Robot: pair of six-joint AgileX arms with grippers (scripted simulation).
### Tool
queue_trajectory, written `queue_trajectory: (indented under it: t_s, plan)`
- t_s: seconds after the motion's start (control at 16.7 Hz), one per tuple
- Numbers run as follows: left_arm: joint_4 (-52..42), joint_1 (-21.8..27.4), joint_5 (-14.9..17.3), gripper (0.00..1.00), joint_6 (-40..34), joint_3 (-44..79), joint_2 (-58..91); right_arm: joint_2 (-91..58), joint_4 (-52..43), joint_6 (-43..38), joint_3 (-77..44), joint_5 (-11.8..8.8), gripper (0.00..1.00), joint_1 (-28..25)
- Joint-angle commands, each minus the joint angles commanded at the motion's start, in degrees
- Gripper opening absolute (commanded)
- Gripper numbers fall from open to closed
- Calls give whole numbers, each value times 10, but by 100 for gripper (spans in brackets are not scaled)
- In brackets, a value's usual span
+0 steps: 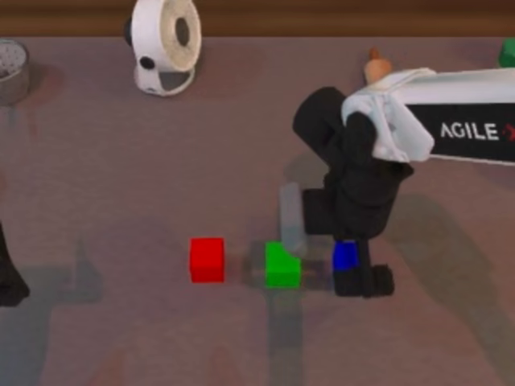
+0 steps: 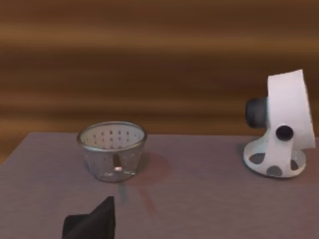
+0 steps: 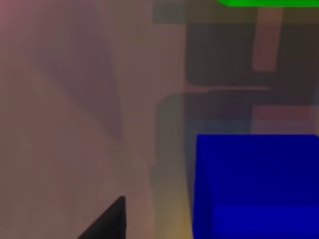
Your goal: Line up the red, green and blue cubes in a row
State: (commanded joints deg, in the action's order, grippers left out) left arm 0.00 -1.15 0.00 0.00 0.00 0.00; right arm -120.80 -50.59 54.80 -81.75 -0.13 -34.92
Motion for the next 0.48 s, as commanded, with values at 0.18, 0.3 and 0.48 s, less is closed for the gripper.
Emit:
queue_trajectory:
  t_s: [0.18,0.3,0.48]
  plan:
    - [0,0,0,100,0,0,0,0,0,0,0,0,100,0]
    - [0,0,0,100,0,0,0,1,-2,0,-2,0,100,0]
    - [0,0,0,100,0,0,0,13,-44,2,-30,-2,100,-2]
